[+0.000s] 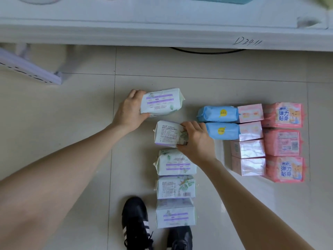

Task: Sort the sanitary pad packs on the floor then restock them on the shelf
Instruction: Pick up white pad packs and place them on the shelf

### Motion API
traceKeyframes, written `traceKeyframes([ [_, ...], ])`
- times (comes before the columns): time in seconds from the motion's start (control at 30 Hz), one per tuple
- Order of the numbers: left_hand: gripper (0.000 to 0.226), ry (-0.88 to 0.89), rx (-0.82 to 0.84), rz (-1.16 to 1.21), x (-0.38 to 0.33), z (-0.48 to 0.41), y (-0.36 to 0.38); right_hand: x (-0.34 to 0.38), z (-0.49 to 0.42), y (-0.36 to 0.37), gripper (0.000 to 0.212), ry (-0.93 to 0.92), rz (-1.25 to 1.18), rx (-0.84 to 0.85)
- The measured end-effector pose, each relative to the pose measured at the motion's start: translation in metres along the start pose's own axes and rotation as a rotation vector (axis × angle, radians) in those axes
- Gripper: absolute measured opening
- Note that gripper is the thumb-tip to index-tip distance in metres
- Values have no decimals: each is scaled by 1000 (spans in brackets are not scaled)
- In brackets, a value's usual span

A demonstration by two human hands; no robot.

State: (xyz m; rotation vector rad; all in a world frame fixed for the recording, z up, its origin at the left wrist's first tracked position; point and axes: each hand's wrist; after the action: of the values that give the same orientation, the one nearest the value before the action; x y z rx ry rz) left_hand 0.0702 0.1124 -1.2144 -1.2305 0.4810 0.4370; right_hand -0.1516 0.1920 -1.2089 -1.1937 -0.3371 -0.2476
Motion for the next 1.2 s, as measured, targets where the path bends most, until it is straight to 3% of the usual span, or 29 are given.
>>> traceKeyframes([
  [0.3,62,-153,-19,-1,-41,80,-79,31,61,-88,55,34,6,19],
  [0.63,60,-216,-56,18,-126,175,-193,74,127,-234,63,-22,-20,-2],
  [1.0,59,-142,-101,26,-235,254,-371,137,181,-433,69,-115,-175,-11],
  [1.2,61,-51,-204,45,-297,279,-475,179,210,-548,72,-194,-180,-63],
])
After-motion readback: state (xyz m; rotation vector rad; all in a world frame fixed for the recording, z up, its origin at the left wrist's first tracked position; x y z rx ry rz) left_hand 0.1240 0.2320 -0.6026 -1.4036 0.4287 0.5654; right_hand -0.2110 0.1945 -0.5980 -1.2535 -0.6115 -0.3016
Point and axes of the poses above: each hand's wrist, its own z-axis away from the middle knuckle, its own y-axis out of the palm, x = y × z, and after that the axes turned 4 degrees about z, right-handed
